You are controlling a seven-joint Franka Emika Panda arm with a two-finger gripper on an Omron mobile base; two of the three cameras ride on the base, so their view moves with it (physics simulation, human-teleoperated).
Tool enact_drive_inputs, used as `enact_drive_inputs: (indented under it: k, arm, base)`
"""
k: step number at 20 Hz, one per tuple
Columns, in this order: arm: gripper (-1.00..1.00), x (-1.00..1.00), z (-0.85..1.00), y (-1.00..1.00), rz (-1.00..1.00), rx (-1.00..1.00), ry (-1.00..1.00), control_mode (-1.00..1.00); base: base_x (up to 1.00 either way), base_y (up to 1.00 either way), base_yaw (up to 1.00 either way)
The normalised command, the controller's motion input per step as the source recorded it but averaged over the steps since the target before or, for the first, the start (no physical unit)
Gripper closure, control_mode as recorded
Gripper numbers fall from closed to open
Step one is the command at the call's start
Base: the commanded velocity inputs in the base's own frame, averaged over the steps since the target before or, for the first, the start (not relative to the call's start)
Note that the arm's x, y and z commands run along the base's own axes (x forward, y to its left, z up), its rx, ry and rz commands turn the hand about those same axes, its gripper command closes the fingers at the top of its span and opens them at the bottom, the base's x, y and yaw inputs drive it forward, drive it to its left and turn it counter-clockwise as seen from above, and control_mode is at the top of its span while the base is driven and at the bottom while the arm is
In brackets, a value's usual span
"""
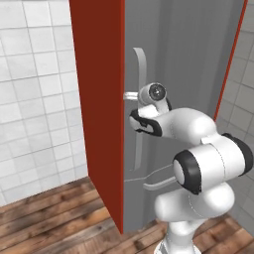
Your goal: There is a bowl on the dining counter. Grab a lemon wedge from the fridge and place it in the bowl. Then get the liquor bottle and glass cup from the cabinet and place them next to the bowl.
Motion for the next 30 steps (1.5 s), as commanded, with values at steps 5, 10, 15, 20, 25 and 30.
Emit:
enact_drive_inputs:
  k: [5,10,15,20,25,30]
  arm:
    - [1.0,0.35,-0.07,-0.06,0.0,0.0,0.0,-1.0]
    - [1.0,0.0,0.0,-0.52,-0.06,0.0,0.0,-1.0]
    - [1.0,-0.05,0.0,-0.71,-0.07,0.0,0.0,-1.0]
    - [1.0,-0.37,0.0,-0.84,-0.04,0.02,0.0,-1.0]
    - [1.0,-0.75,0.0,-1.0,-0.08,0.08,0.0,-1.0]
    - [1.0,-0.9,0.0,-1.0,-0.11,0.1,0.0,-1.0]
  base:
    - [0.0,0.0,0.0]
    - [0.0,0.0,0.0]
    - [0.0,0.0,0.0]
    - [0.0,0.0,0.0]
    - [0.0,0.0,0.0]
    - [0.0,0.0,0.0]
